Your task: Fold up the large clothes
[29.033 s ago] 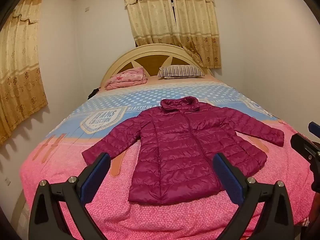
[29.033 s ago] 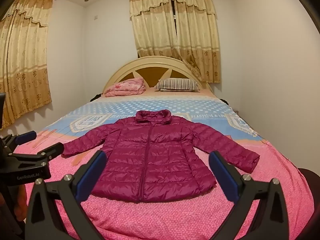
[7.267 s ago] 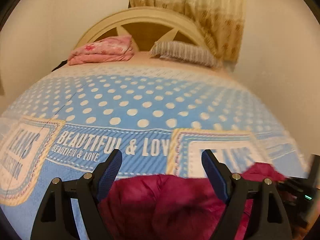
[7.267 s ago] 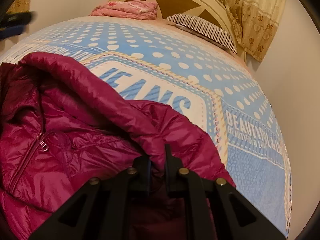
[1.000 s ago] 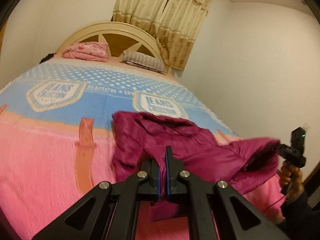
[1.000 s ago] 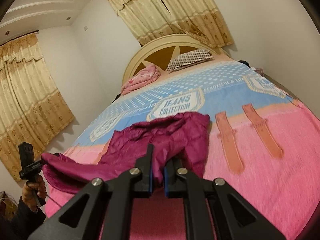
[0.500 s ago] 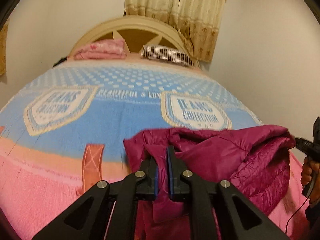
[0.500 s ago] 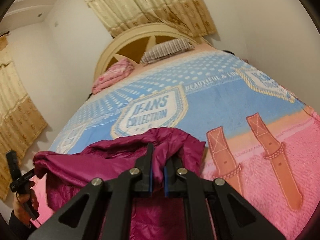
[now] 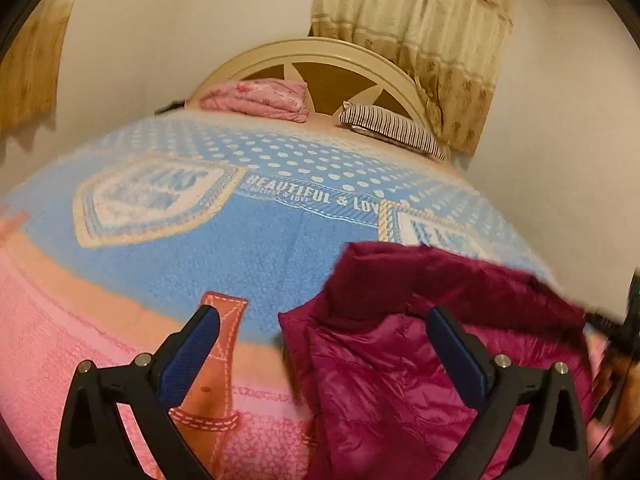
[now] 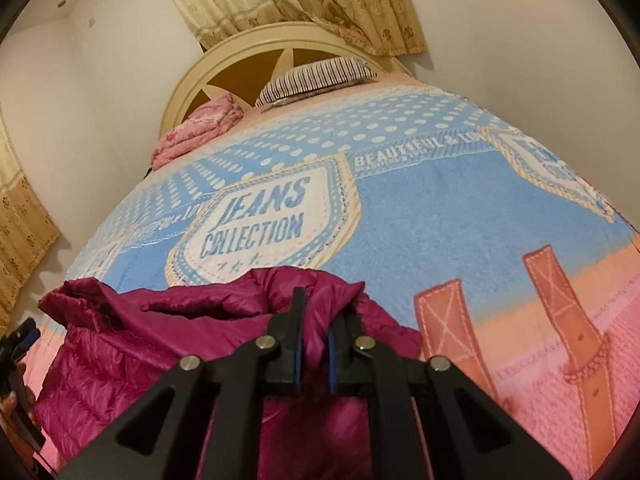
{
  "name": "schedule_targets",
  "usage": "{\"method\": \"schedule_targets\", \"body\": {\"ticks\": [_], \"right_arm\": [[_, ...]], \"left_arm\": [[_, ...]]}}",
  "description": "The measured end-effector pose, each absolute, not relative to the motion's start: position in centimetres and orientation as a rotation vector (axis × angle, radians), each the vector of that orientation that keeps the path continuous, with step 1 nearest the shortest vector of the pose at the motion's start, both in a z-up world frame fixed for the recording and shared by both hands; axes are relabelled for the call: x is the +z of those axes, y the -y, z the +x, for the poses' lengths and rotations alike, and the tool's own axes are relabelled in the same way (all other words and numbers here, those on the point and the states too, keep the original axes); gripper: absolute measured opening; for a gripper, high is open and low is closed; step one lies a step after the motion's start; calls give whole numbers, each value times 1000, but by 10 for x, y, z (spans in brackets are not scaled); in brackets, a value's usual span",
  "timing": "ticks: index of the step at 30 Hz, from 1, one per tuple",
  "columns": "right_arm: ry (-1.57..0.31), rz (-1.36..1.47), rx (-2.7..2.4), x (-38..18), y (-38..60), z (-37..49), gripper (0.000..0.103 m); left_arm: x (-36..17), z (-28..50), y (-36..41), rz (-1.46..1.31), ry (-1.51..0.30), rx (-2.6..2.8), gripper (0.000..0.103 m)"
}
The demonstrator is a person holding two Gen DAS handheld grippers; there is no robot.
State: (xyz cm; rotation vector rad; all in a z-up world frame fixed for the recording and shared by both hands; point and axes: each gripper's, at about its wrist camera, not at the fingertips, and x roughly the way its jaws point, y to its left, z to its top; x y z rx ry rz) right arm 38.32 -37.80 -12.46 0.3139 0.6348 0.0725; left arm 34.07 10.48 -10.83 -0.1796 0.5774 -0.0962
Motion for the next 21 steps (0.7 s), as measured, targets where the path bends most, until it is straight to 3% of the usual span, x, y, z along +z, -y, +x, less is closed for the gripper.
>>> {"method": "schedule_targets", "body": {"ticks": [4, 6, 7, 8, 16, 21], "right_arm": [[-622, 317, 62, -114, 374, 407, 21], [-605, 321, 45, -106, 370, 413, 49], [-593, 329, 37, -103, 370, 413, 80], [-560, 343, 23, -98, 371, 410, 97], [-537, 179, 105, -92, 270, 345, 90], [-614, 113, 125, -120, 231, 367, 86]], "left_arm": [[-83, 321, -65, 45, -463, 85, 102], [-74, 313, -50, 106, -409, 115, 102], [-68, 307, -35, 158, -393, 122, 102], [-66, 304, -26, 191, -381, 121, 102], [-109, 324, 43, 246, -421, -36, 102], [-131, 364, 33, 134, -522, 0, 102]]}}
